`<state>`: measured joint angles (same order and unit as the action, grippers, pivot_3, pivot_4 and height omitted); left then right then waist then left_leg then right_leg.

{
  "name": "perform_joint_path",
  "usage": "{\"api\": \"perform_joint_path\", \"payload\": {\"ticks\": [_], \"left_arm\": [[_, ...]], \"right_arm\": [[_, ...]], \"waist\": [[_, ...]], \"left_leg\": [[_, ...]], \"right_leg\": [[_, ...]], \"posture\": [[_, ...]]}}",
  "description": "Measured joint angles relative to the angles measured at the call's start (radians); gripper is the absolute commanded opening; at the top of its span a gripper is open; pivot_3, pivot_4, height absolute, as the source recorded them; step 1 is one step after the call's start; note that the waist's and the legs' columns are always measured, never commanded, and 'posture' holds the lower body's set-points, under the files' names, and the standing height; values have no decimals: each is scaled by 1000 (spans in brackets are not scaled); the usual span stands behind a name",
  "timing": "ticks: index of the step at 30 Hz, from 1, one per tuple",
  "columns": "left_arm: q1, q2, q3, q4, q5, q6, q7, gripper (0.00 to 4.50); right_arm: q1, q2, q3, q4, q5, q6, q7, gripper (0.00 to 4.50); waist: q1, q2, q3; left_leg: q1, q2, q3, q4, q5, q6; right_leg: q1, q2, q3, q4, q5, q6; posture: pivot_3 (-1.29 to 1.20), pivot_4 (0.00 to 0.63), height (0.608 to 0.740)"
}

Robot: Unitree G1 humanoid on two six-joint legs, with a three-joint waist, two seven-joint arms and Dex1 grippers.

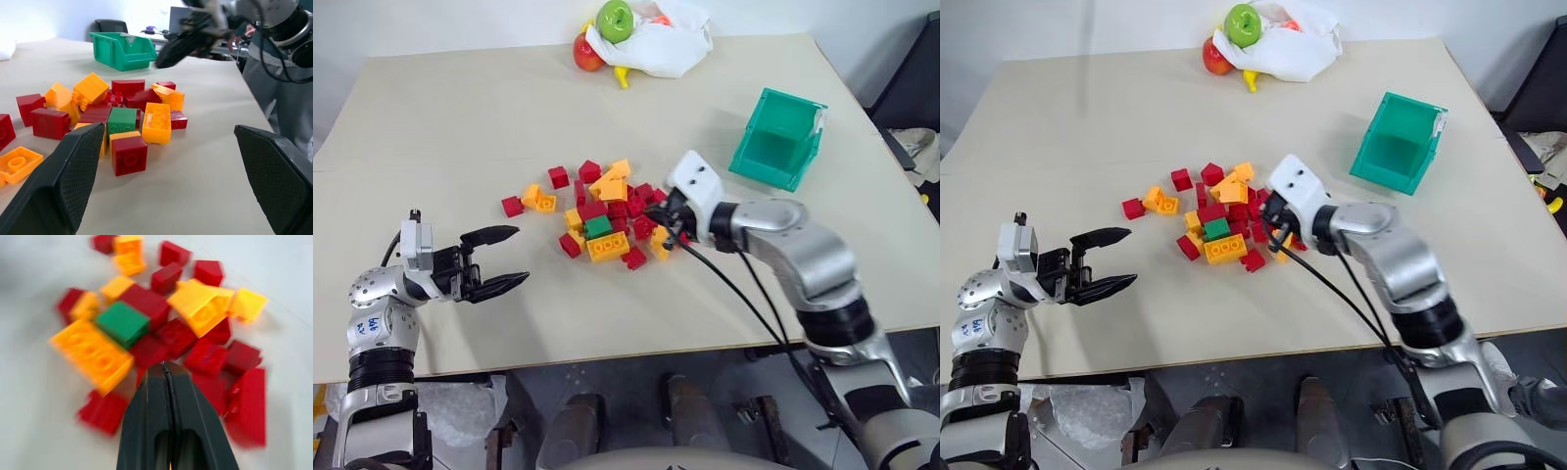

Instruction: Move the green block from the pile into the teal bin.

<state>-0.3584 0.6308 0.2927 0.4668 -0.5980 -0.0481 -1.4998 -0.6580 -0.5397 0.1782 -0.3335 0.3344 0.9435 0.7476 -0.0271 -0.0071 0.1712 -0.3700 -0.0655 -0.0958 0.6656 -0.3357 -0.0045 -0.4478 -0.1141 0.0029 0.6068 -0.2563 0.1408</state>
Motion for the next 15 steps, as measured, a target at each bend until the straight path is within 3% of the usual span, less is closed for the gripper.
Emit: {"api": "perform_joint_path", "payload": {"ticks": [3,6,8,15], "left_arm": [[-6,0,-4,2,0,2,0,4500],[-11,0,-11,6,-1,3,-1,4500],[-14,1,-13,15,-1,3,-1,4500],[-51,5,-29,28,0,3,-1,4500]], "right_arm": [[61,-77,-90,-20,66,-4,70,29],[163,-235,-189,-10,115,-73,213,556],[260,-316,-275,17,132,-154,309,1217],[439,-401,-478,12,175,-254,382,3470]], "waist": [[3,0,0],[14,0,0],[25,0,0],[28,0,1]], "left_leg": [[0,0,0,0,0,0],[0,-1,1,0,-1,2],[0,0,2,0,-1,2],[1,1,5,1,-1,2]], "right_leg": [[1,0,0,0,0,0],[1,0,0,-2,0,1],[2,0,0,-4,0,1],[2,0,1,-4,1,2]], "posture": [[0,150,740],[0,150,740],[0,150,740],[0,150,740]]}}
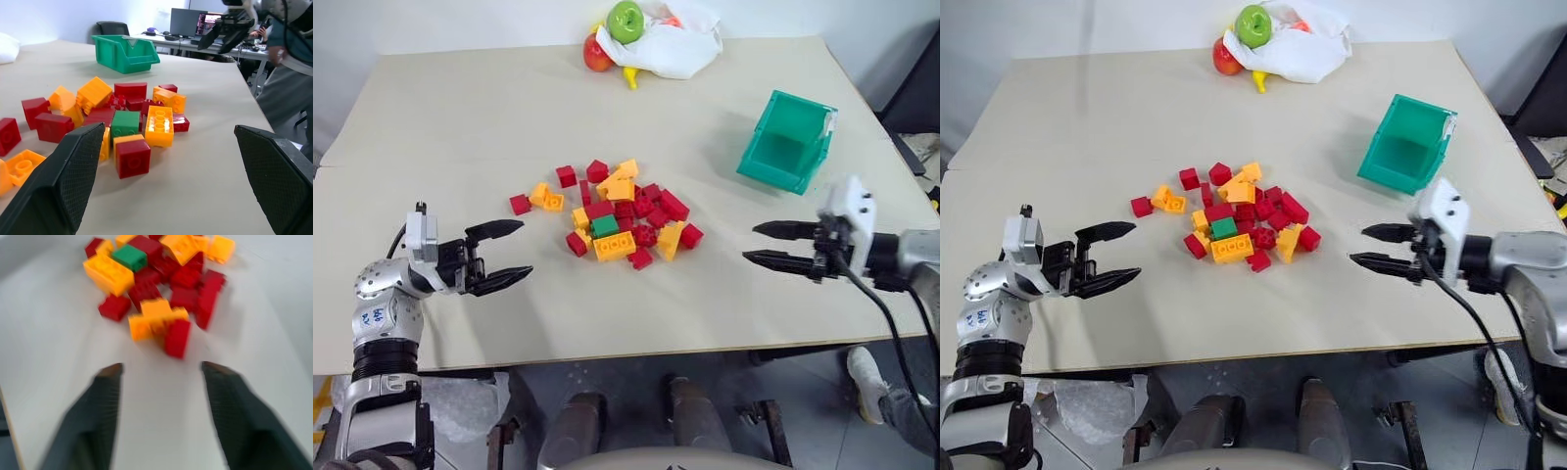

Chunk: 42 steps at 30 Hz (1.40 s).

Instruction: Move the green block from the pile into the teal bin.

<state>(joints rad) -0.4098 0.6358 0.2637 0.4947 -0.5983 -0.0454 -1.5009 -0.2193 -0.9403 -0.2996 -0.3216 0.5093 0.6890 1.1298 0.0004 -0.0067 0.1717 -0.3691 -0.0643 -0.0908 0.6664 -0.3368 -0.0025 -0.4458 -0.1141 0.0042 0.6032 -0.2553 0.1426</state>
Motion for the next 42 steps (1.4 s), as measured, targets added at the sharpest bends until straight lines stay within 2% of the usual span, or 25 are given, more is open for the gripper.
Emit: {"api": "perform_joint_path", "payload": {"ticks": [3,6,9,13,17,23,27,35,42], "left_arm": [[-5,5,-1,32,0,0,0,4500],[-12,6,-2,34,0,-1,0,4500],[-20,6,-4,41,0,-3,0,4500],[-26,4,-9,52,0,-9,0,4500],[-21,-1,-13,52,0,-14,0,4500],[6,-8,-12,17,-3,-22,0,4500],[52,-20,-5,-21,-6,-28,0,4500],[121,-39,10,-96,-11,-33,2,4500],[150,-41,27,-125,-20,-33,7,4500]], "right_arm": [[79,-34,-81,-57,30,10,12,4440],[84,-42,-108,-131,77,50,-13,4440],[1,-17,-88,-217,148,125,-110,4440],[-132,62,39,-284,205,178,-231,4440],[-291,165,215,-242,170,193,-324,4440],[-521,306,509,-46,10,177,-365,4440],[-666,402,650,99,-74,202,-365,4440],[-873,595,803,386,-198,398,-432,4440],[-978,758,794,611,-257,566,-526,4440]], "waist": [[-1,0,0],[-1,0,0],[-2,0,0],[0,0,0],[-2,0,0],[-6,0,0],[-9,0,0],[-24,0,0],[-36,0,0]], "left_leg": [[0,0,0,0,0,0],[0,1,0,1,0,0],[1,1,0,1,0,-1],[1,1,0,1,0,-1],[0,1,0,1,0,-1],[-1,1,-1,0,0,-1],[-1,1,-1,0,0,-1],[-1,1,-2,1,1,-1],[-1,0,-2,0,0,-2]], "right_leg": [[0,0,0,0,0,0],[0,0,0,-1,0,0],[0,0,1,-2,0,0],[0,0,0,-2,0,0],[-1,0,0,-2,0,0],[-3,0,0,1,0,0],[-3,0,0,1,0,0],[-3,0,-1,3,0,-1],[-6,0,-1,7,-1,-2]], "posture": [[0,150,740],[0,150,740],[0,150,740],[0,150,740],[0,150,740],[0,150,740],[0,150,740],[0,150,740],[0,150,740]]}}
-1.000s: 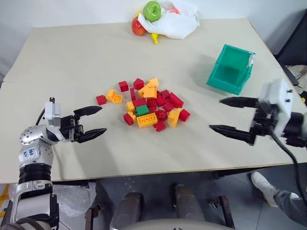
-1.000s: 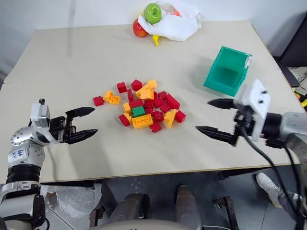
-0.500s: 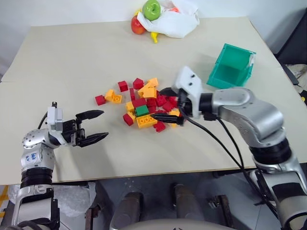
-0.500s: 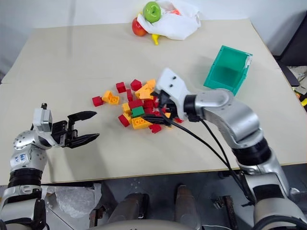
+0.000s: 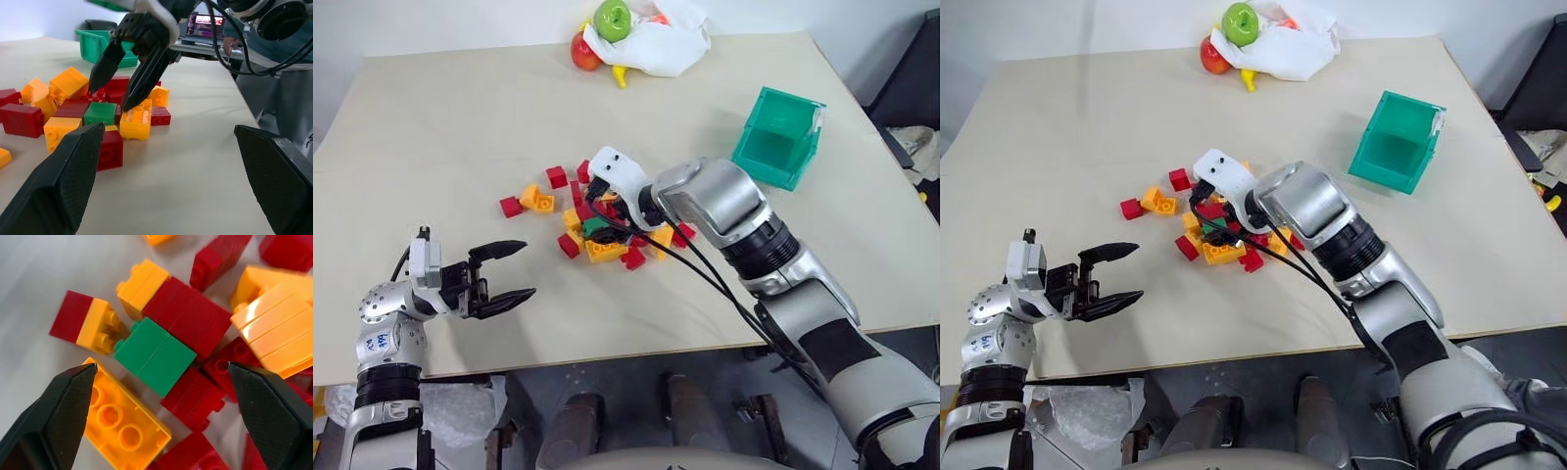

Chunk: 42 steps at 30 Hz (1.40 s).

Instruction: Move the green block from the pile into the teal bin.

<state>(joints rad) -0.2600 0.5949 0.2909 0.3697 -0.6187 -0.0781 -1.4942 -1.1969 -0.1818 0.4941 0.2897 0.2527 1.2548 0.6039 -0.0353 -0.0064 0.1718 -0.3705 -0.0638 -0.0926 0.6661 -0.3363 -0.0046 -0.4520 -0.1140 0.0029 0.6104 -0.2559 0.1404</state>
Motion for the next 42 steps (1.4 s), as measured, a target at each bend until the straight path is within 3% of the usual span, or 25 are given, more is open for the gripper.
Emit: {"api": "perform_joint_path", "payload": {"ticks": [10,18,26,32,37,40,42], "left_arm": [[14,-7,6,-9,-2,-1,18,4500],[13,-7,7,-9,-2,-8,26,4500],[9,-7,7,-8,-2,-9,34,4500],[1,-7,7,-7,-1,-10,42,4500],[-3,-8,6,-6,-1,-10,52,4500],[-3,-8,6,-6,-1,-11,56,4500],[-3,-9,6,-6,-1,-11,57,4500]], "right_arm": [[-124,203,-160,296,-41,28,-115,4440],[-160,269,-189,431,-77,-57,-123,4440],[-163,269,-87,379,-119,-86,-57,1922],[-119,204,-28,282,-140,-70,-18,21],[-47,132,-10,174,-146,-180,42,21],[-25,67,32,111,-159,-273,120,584],[0,36,41,49,-161,-269,147,1245]], "waist": [[-29,0,0],[-27,0,0],[-28,0,0],[-25,0,0],[-25,-1,0],[-25,-1,0],[-26,-1,0]], "left_leg": [[2,1,2,0,2,-3],[2,1,2,1,3,-4],[0,1,5,0,3,-4],[-1,0,5,0,3,-4],[-2,0,5,0,3,-4],[-2,0,5,0,3,-4],[-1,1,6,0,3,-4]], "right_leg": [[-1,1,1,6,0,-2],[-3,0,3,10,-1,-4],[-8,0,3,13,-1,-4],[-9,0,2,12,-1,-4],[-10,0,2,11,-1,-4],[-10,0,2,11,-1,-4],[-10,0,2,11,-1,-4]], "posture": [[0,150,740],[0,150,740],[0,150,740],[0,150,740],[0,150,740],[0,150,740],[0,150,740]]}}
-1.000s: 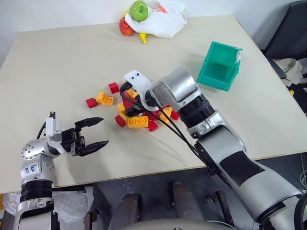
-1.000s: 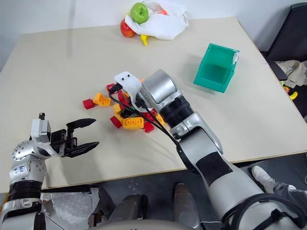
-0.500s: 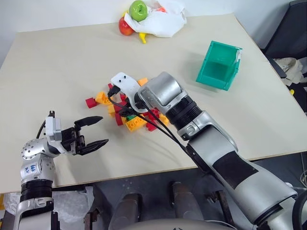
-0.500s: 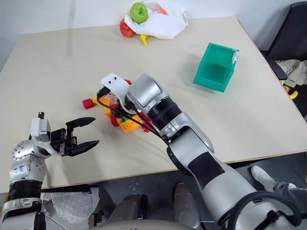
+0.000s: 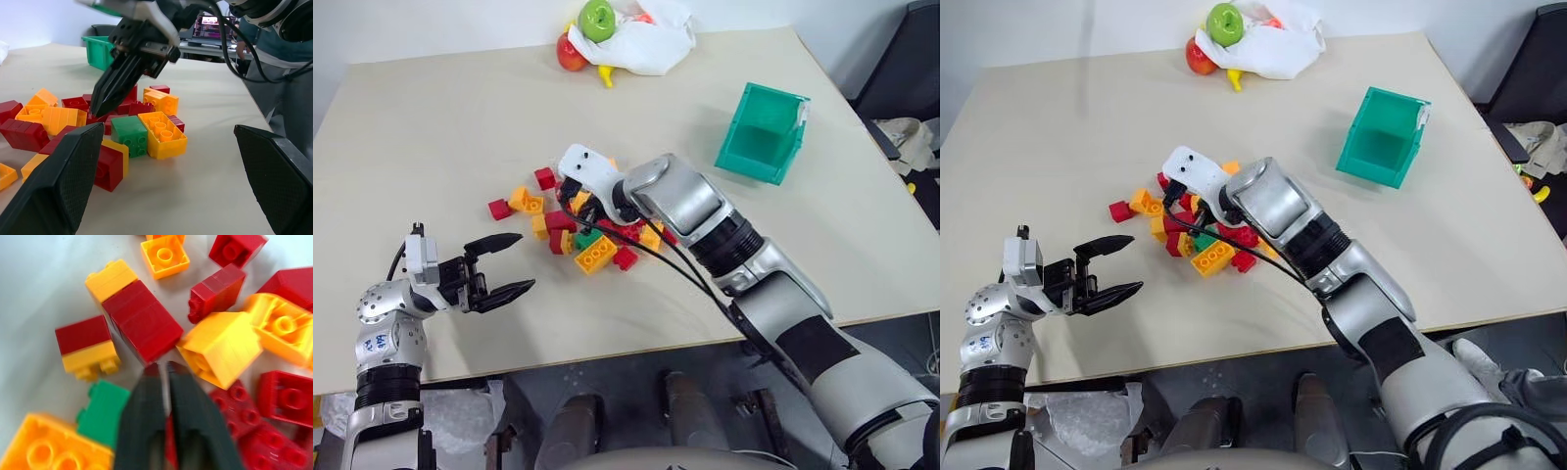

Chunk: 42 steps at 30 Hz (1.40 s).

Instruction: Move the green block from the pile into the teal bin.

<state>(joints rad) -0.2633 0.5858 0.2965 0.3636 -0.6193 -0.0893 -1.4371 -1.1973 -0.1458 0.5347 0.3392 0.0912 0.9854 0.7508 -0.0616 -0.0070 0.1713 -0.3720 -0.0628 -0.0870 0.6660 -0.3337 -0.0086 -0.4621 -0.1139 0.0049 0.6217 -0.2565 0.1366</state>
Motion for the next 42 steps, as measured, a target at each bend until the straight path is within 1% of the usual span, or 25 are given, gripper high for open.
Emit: {"api": "perform_joint_path", "payload": {"ticks": [2,6,11,17,20,26,31,35,38,39,42], "left_arm": [[-1,-1,0,1,0,-1,1,4500],[-6,-5,-1,6,1,-8,2,4500],[-11,-14,-1,8,2,-12,2,4500],[-29,-20,-3,12,4,-21,2,4500],[-29,-23,-3,14,6,-22,4,4500],[-27,-23,-3,16,8,-27,5,4500],[-27,-23,-3,17,10,-30,7,4500],[-27,-23,-3,18,13,-33,7,4500],[-27,-24,-3,18,13,-33,6,4500],[-27,-24,-3,19,13,-33,6,4500],[-27,-26,-3,20,13,-34,6,4500]], "right_arm": [[9,-3,3,-22,0,30,3,1886],[-9,13,0,-26,9,162,-2,1886],[-31,52,-32,-20,30,280,-23,1886],[-52,94,-39,7,48,347,-47,1886],[-52,96,-36,5,57,347,-46,2458],[-52,97,-29,3,58,345,-52,4418],[-50,107,-27,25,57,333,-52,4418],[-34,129,9,71,51,292,-54,4418],[-31,141,11,97,44,271,-64,3813],[-31,146,7,103,44,262,-67,3534],[-31,155,-3,105,44,260,-83,2506]], "waist": [[-1,0,0],[2,0,0],[3,0,0],[3,0,0],[3,0,0],[3,0,0],[2,0,0],[1,0,0],[2,0,0],[2,0,0],[2,0,0]], "left_leg": [[0,0,1,0,0,0],[0,0,1,0,0,0],[0,0,1,0,0,0],[0,0,1,0,0,0],[0,0,1,0,0,0],[0,0,1,0,0,0],[0,0,1,0,0,0],[0,0,1,0,0,0],[0,0,1,0,0,0],[0,0,1,0,0,0],[0,0,1,0,0,0]], "right_leg": [[0,0,0,0,0,0],[0,0,0,0,0,0],[0,0,0,0,0,0],[0,0,0,0,0,0],[0,0,0,0,0,0],[0,0,0,0,0,0],[0,0,0,0,0,0],[0,0,0,0,0,0],[0,0,0,0,0,0],[0,0,0,0,0,0],[0,0,0,0,0,0]], "posture": [[0,150,740],[0,150,740],[0,150,740],[0,150,740],[0,150,740],[0,150,740],[0,150,740],[0,150,740],[0,150,740],[0,150,740],[0,150,740]]}}
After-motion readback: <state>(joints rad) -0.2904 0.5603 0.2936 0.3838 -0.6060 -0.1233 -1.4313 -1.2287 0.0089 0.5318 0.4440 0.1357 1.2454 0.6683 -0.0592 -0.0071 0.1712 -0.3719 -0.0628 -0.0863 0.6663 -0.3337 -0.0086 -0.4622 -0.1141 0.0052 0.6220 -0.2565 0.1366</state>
